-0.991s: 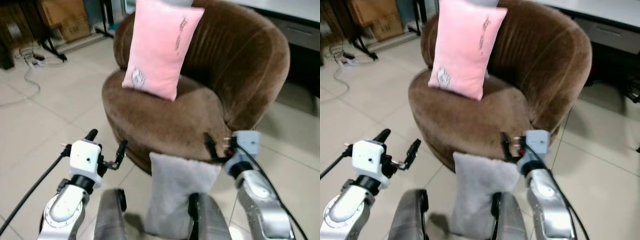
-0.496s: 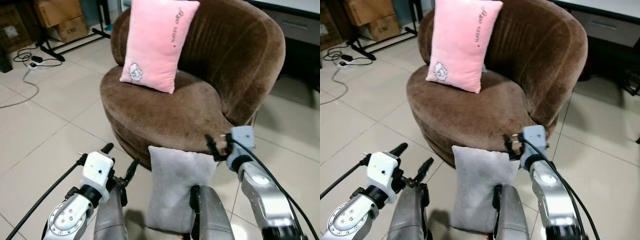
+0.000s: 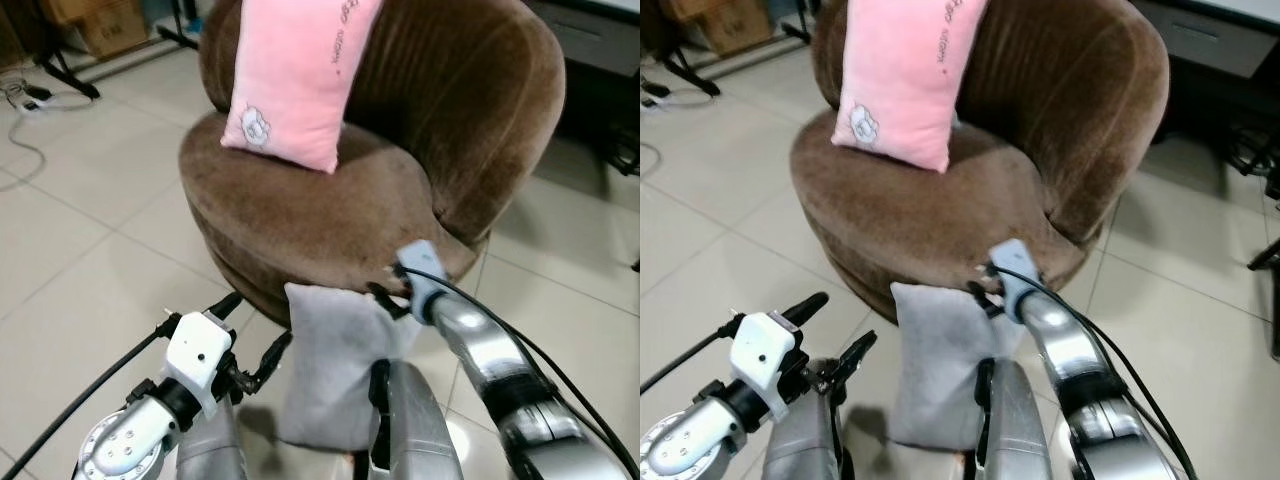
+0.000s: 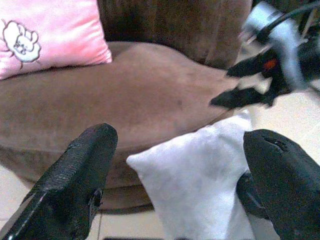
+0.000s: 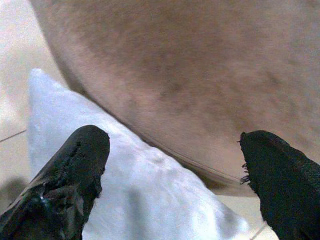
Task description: Move the pillow to the sofa from floor
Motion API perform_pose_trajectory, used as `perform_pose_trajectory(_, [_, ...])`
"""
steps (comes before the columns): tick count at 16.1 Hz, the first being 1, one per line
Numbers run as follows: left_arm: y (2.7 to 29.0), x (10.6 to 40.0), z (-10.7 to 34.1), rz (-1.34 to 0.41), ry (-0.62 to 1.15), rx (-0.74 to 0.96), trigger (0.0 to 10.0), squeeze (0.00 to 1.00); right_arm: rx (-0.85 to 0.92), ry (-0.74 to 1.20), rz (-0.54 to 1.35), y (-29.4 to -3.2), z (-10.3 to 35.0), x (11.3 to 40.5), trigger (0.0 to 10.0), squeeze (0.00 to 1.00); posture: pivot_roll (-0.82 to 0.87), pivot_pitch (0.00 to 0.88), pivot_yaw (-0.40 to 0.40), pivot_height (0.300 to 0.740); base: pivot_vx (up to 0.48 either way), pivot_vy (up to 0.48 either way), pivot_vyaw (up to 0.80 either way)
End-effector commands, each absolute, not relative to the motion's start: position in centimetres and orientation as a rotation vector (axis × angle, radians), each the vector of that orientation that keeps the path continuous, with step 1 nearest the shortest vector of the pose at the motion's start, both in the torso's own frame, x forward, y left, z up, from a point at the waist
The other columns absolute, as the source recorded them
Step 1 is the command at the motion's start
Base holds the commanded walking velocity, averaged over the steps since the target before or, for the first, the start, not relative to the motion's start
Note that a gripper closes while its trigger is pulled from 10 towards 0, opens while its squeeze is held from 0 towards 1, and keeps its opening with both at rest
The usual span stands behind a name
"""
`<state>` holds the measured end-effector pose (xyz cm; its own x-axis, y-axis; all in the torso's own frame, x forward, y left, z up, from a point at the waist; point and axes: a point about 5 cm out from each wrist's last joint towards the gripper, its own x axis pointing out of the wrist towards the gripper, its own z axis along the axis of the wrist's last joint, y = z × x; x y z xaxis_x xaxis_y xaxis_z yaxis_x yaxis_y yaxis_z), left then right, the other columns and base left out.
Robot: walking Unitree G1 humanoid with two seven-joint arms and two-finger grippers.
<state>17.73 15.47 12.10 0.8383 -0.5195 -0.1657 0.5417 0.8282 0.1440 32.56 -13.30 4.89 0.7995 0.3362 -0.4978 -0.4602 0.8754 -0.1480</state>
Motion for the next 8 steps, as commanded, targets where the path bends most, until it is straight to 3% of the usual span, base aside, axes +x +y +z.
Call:
perform_pose_trajectory(1, [15.9, 17.4, 12.7, -0.582, 0.129, 0.179, 10.0, 0.25, -0.314, 0.528, 0.471, -12.9, 3.8, 32.2, 10.0, 1.00, 0.12, 0.186, -0.094, 0.535, 0.000, 0.000, 0.00])
perform_pose_trajectory(8, [17.9, 15.8, 14.9, -0.591, 0.158, 0.201, 10.0, 0.25, -0.418, 0.563, 0.512, -11.0, 2.7, 32.5, 10.0, 1.00, 0.15, 0.253, -0.078, 0.535, 0.000, 0.000, 0.00])
